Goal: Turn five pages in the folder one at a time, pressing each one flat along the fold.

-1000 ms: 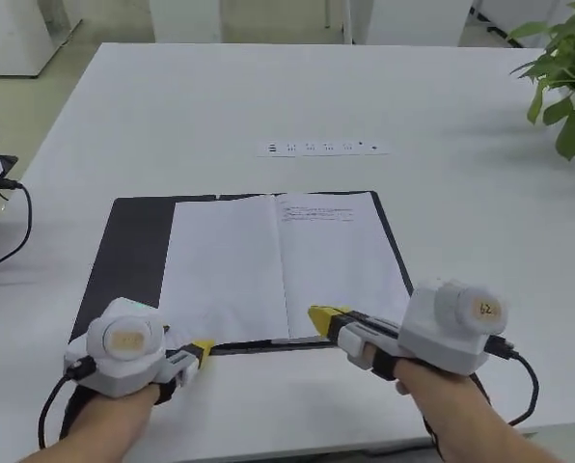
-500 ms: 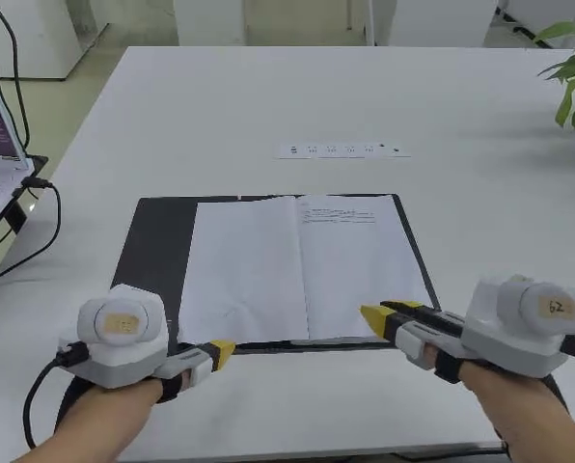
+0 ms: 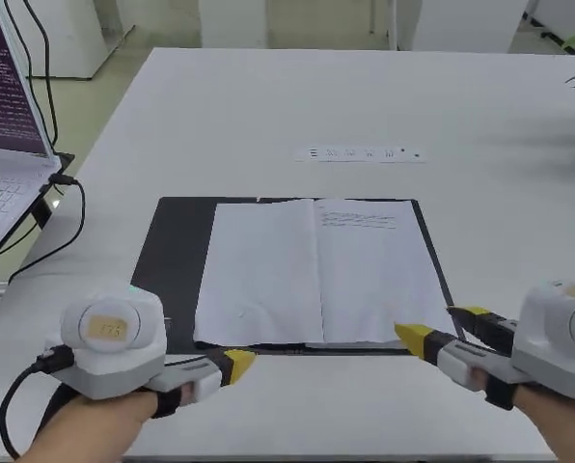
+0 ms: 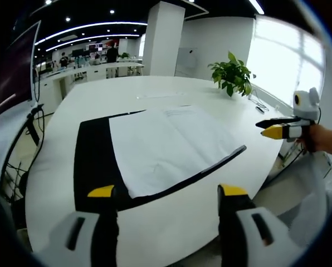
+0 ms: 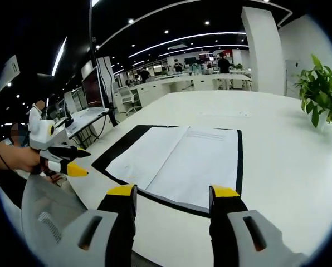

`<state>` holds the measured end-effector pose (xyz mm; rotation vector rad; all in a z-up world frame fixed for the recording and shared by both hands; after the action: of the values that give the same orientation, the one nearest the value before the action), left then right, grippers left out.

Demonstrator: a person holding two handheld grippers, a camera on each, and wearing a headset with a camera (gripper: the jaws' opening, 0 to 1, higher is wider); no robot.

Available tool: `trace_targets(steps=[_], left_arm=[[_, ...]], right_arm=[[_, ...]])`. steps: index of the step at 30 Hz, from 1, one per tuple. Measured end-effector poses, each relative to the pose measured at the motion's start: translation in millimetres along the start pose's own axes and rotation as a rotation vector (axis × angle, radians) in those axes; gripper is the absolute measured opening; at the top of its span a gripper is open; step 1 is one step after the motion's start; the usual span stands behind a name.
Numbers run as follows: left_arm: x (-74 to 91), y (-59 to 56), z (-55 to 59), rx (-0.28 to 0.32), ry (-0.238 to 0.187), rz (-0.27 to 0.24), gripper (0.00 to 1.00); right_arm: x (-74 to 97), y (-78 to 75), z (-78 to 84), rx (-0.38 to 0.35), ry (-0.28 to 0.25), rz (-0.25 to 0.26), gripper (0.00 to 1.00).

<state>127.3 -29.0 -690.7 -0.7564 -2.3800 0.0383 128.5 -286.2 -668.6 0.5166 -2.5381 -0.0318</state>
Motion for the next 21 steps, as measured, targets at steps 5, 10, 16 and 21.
trace_targets(steps=[5,10,16,21], left_arm=[[16.4,-9.0,-14.8,-0.067,-0.035,-0.028,0.81],[31.2,-10.8,-26.1,-0.068,-0.081,-0.052,0.92],[39.5,-11.4,-26.7,-0.035,-0.099,-0.066,0.99],[46.0,-15.6,-27.6,-0.037,-0.109,-0.061,0.99]], right_arm=[[7.5,-4.3,-5.9,-0.002,-0.022,0.028,0.62],[15.1,-10.4,-7.1,-0.017,-0.020,0.052,0.74],[20.6,-12.8,-4.2,0.023,-0.008,0.065,0.87],[23.5,-10.8,-1.6,0.029,-0.013,0.064,0.96]])
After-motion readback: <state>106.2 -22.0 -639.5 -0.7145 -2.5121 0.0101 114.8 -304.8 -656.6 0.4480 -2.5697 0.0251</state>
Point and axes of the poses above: the centre of the closed fingertips' face, and the gripper's own axes: x roughly backward along the fingers, y roughly to its left, z roughly out of its underside, the point moved 2 cm from there along x, roughly backward along the fingers, and after that the axes turned 5 degrees about z, right-handed, at the moved point
